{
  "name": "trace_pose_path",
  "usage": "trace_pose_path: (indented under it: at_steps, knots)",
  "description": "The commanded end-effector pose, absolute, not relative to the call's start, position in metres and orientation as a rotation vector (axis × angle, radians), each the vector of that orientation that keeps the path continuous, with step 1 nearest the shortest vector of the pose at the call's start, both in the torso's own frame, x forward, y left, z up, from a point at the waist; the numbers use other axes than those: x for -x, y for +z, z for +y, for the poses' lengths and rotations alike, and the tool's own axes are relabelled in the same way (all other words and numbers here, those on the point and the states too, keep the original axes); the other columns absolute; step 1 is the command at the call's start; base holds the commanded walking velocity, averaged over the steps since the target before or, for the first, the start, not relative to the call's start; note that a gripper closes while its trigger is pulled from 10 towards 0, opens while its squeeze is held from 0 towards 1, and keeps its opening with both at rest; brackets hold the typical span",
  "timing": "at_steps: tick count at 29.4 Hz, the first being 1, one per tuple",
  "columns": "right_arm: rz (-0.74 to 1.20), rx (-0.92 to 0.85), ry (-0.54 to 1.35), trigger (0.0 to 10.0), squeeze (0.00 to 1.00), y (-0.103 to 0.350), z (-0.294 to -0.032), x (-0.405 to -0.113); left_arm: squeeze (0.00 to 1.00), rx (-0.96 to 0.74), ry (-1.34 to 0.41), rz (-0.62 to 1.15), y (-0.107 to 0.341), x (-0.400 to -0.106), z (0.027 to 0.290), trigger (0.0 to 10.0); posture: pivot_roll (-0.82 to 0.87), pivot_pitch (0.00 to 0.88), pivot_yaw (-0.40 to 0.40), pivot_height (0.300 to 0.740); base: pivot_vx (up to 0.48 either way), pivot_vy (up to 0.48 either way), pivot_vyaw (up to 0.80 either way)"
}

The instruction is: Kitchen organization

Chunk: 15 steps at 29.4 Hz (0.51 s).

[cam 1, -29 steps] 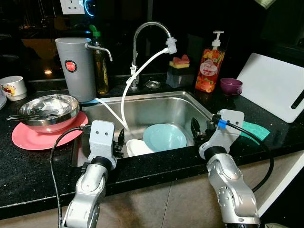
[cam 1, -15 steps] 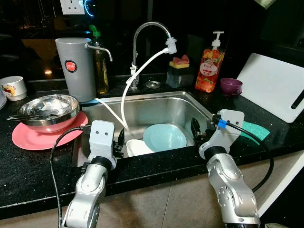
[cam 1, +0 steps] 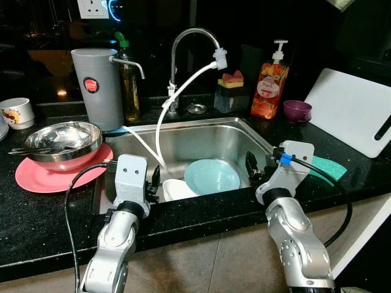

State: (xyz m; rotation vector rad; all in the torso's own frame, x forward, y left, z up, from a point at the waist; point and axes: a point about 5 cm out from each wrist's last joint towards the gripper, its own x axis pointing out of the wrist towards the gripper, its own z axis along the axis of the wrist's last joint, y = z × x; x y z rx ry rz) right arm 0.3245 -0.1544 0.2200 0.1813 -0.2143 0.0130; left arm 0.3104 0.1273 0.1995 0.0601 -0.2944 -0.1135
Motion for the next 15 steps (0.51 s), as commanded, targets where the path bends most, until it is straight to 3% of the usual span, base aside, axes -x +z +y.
trace_pose_path:
  at_steps: [1,15]
  knots:
    - [-0.205,-0.196,0.002,10.0,0.00,0.2169,-0.1562,-0.3252,0.00,-0.073,-0.121,-0.285,0.1978,-0.3106,0.1266,10.0,0.08,0.053,-0.041,0.740,0.000,0.000,0.00]
    - [-0.204,-0.201,0.002,10.0,0.00,0.2157,-0.1548,-0.3250,0.00,-0.076,-0.123,-0.286,0.1987,-0.3102,0.1273,10.0,0.09,0.055,-0.036,0.740,0.000,0.000,0.00]
